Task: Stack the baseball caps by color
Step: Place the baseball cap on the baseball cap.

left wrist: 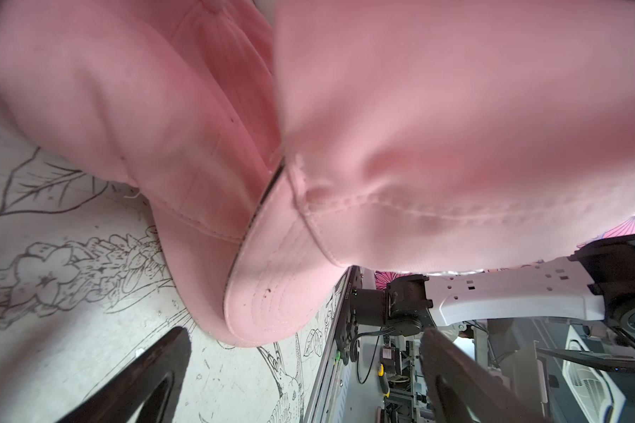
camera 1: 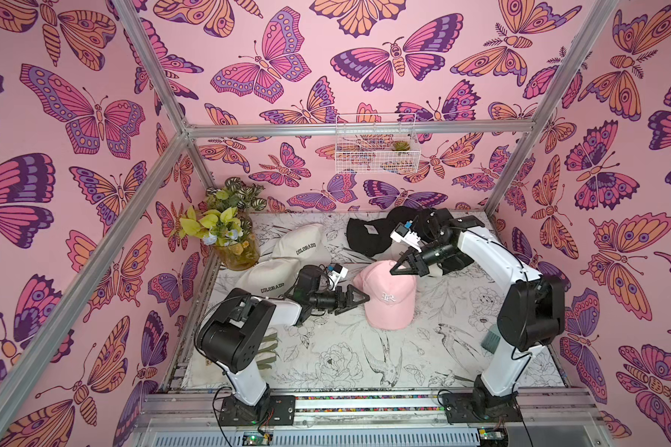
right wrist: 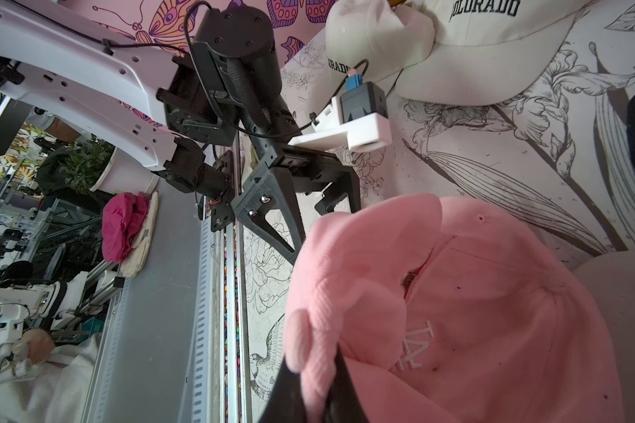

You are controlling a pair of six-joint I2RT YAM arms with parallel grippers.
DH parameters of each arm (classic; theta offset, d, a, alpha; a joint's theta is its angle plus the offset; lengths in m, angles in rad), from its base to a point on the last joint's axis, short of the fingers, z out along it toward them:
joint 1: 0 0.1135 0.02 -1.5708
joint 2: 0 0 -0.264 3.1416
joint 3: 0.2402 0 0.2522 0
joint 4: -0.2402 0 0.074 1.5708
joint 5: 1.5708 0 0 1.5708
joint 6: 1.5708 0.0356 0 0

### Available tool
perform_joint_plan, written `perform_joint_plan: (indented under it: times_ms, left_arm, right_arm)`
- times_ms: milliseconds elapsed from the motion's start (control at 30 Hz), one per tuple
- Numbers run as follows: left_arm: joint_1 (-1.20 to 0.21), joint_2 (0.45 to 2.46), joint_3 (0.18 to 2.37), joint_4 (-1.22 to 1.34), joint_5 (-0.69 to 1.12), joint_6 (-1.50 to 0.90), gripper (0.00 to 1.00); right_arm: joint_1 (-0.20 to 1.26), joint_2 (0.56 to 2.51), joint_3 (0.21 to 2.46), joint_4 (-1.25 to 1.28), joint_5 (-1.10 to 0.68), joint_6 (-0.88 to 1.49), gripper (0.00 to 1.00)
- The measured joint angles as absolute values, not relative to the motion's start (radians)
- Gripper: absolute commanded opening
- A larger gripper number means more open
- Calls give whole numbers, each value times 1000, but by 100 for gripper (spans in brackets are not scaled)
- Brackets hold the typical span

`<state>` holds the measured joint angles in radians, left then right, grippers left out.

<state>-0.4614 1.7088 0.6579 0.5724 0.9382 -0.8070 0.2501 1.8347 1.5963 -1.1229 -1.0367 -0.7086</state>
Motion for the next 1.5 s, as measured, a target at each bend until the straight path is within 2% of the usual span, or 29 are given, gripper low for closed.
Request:
perform_joint_plan:
  times_ms: [267, 633, 800, 967, 1133, 1200, 1233, 1267, 1500]
  left_arm:
    - [-461, 1699, 675, 503, 924, -768, 100]
    - [-461, 1705, 686, 455, 909, -754, 100]
    - [-461, 1717, 698, 422, 894, -738, 100]
    - [-461, 1719, 711, 391, 886, -726, 100]
    - [-462, 1719, 722, 368, 865, -719, 100]
    - [-463, 1719, 723, 361, 858, -716, 100]
    - [-464, 1719, 723, 356, 852, -714, 100]
    - [-464, 1719, 724, 349, 846, -713, 100]
    - [-463, 1719, 756, 263, 773, -694, 100]
  right_arm:
    - [248, 1928, 1636, -1129, -1025, -704, 4]
    - [194, 2020, 1647, -968, -984, -591, 4]
    - [193, 2128, 1647, -910, -946, -540, 9]
    - [199, 2143, 1633, -832, -885, -426, 35]
    - [217, 2040, 1564, -682, -746, -249, 59]
    - [218, 1972, 1520, -622, -694, -172, 76]
    - [218, 1932, 1492, -589, -669, -134, 95]
    - [218, 1893, 1463, -558, -649, -102, 99]
    - [218, 1588, 1173, -354, -450, 101, 99]
